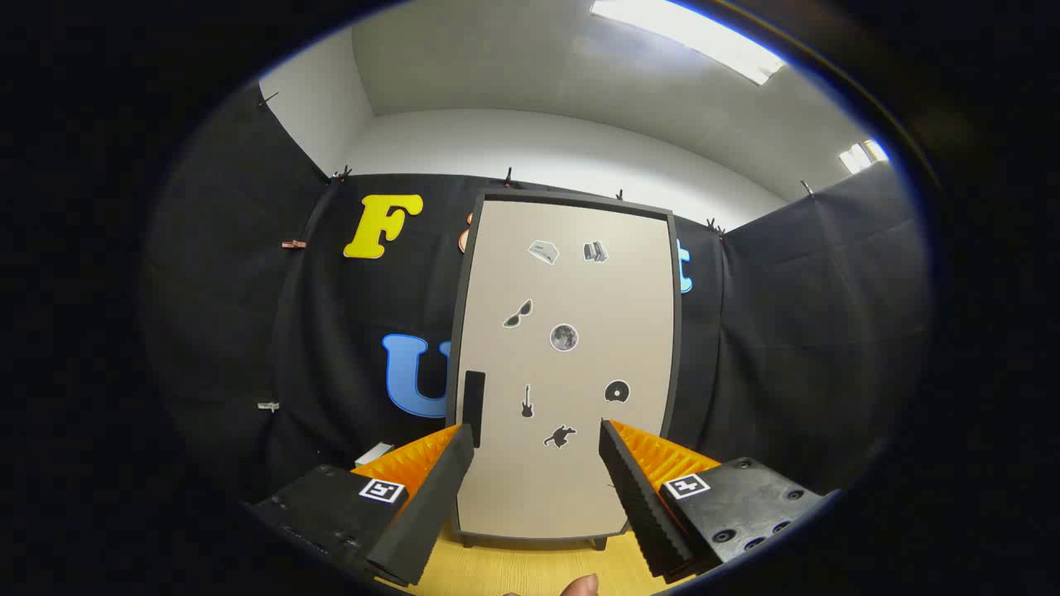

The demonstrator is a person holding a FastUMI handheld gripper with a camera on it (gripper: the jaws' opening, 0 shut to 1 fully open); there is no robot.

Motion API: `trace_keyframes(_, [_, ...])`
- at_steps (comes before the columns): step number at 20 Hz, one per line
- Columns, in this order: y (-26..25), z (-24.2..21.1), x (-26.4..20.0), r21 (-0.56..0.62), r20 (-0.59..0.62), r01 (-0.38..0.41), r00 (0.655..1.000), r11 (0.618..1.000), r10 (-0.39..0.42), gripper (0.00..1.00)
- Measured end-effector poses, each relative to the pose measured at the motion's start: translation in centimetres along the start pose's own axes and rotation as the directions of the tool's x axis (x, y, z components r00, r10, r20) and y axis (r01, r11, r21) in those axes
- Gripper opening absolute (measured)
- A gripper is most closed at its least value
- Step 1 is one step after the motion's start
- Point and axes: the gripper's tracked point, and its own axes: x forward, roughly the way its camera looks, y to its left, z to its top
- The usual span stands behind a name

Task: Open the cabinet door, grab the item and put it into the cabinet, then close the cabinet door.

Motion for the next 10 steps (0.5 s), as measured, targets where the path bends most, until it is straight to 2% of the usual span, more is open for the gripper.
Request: trace_keyframes(10, [-1.3,-0.5,0.2,0.013,-0.011,0.02,1.0,1.0,-0.02,0.97])
